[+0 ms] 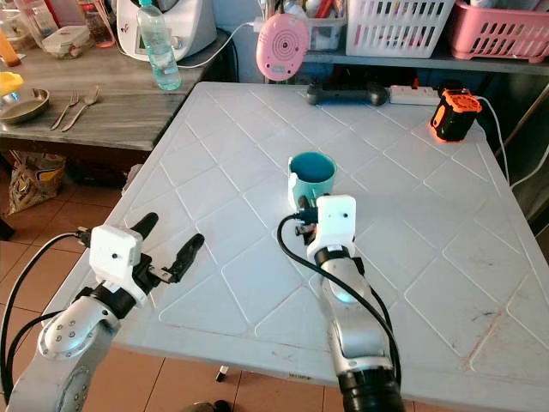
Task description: Setting the table
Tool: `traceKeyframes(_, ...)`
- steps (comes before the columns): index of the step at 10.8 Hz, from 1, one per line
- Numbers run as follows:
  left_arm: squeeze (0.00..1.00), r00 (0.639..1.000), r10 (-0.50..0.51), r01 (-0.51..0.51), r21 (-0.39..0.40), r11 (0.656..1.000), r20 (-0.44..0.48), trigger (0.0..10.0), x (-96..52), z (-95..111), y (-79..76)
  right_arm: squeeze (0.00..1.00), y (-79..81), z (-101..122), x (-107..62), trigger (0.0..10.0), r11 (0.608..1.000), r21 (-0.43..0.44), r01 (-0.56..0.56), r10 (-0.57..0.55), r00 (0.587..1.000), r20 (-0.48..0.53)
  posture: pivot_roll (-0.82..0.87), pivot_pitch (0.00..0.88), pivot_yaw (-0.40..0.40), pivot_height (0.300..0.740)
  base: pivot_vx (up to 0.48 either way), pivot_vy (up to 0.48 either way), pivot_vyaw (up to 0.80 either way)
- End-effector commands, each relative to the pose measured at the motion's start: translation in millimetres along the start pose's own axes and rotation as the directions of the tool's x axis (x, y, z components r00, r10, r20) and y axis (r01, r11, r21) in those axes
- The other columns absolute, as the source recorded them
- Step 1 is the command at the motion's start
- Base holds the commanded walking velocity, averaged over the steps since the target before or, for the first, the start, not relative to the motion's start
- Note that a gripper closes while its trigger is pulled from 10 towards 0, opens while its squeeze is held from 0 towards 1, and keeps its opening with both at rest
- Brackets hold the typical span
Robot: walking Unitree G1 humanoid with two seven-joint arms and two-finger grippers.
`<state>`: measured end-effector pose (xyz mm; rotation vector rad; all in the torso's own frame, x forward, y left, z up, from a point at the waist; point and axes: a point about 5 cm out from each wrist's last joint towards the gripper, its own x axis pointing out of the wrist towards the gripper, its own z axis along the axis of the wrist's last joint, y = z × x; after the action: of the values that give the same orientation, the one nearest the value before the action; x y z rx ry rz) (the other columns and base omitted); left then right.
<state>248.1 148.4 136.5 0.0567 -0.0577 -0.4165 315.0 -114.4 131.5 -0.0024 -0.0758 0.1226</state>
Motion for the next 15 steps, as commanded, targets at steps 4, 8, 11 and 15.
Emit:
traceKeyframes(4,0.00,1.000,-0.003,0.003,0.008,1.000,-0.005,10.0,-0.3,1.6,-1.4,0.00,-0.1,-0.5,2.8,0.0,1.000,0.010,0.022,-0.022,1.000,0.004,0.08,0.103,0.066,0.740,0.000,0.000,0.00)
traceKeyframes(8,0.00,1.000,-0.005,0.005,0.008,1.000,-0.004,10.0,0.9,2.4,-2.4,0.00,-5.3,-2.5,2.4,0.0,0.999,0.003,0.047,-0.047,0.999,-0.003,0.08,0.103,0.069,0.740,0.000,0.000,0.00)
traceKeyframes(11,0.00,1.000,0.028,-0.028,0.001,1.000,0.009,10.0,6.4,-2.2,4.2,0.00,-13.1,10.1,2.7,0.0,0.998,-0.025,0.056,-0.055,0.998,0.041,0.06,0.084,0.062,0.740,0.000,0.000,0.00)
traceKeyframes(15,0.00,0.989,0.148,-0.148,0.011,0.989,0.002,10.0,21.3,-2.1,25.9,0.00,-31.0,26.8,-11.3,3.5,0.994,-0.066,0.087,-0.079,0.991,0.105,0.04,0.037,0.053,0.740,0.000,0.000,0.00)
